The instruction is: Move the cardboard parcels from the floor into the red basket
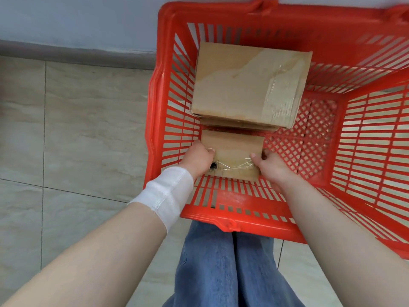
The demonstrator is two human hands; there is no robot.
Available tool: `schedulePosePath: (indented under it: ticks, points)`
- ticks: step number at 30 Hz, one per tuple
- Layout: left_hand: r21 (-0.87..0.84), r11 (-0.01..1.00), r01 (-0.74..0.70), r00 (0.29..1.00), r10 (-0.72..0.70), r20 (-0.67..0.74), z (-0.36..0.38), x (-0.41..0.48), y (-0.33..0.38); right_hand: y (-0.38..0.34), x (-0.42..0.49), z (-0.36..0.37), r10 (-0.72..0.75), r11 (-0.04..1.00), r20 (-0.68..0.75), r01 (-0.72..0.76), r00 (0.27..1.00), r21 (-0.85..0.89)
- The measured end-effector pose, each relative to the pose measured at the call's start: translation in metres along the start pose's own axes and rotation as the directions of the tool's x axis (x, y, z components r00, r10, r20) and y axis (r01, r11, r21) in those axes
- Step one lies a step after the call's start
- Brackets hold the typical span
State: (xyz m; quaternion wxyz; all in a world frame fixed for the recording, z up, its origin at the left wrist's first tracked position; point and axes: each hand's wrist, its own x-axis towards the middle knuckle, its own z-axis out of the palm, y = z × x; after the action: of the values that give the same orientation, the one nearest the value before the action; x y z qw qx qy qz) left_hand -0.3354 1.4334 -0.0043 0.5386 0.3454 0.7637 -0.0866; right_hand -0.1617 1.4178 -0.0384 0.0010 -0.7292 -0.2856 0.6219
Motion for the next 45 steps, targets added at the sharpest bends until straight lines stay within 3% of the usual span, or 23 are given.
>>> schedulePosePath:
  ticks: [7,12,19,27,37,45]
  points:
    - [0.000,0.999,0.039,0.999,-0.039,0.025,0.000,-0.014,0.007,-0.014,-0.018,-0.005,0.095,0.993,-0.041,-0.098,0.995,-0.066]
    - [-0.043,0.996,0.075,0.997,-0.075,0.000,-0.018,-0.092,0.030,-0.038,-0.100,-0.031,0.095,0.992,-0.116,-0.104,0.989,-0.078]
    - [-0.447,0.893,0.044,0.997,-0.011,0.077,-0.063,-0.283,0.061,-0.074,-0.303,-0.074,-0.029,0.986,-0.216,0.063,0.976,0.151]
    - [-0.552,0.813,-0.188,0.976,0.215,-0.015,-0.101,-0.454,0.083,-0.100,-0.498,-0.096,-0.181,0.890,-0.261,0.271,0.948,0.368]
    - [-0.530,0.811,-0.248,0.938,0.338,0.078,-0.094,-0.575,0.029,-0.040,-0.642,-0.059,-0.109,0.721,-0.386,0.340,0.916,0.603]
    - [-0.442,0.823,-0.356,0.856,0.477,0.199,-0.017,-0.676,0.019,0.060,-0.730,-0.074,0.074,0.513,-0.573,0.462,0.816,0.724]
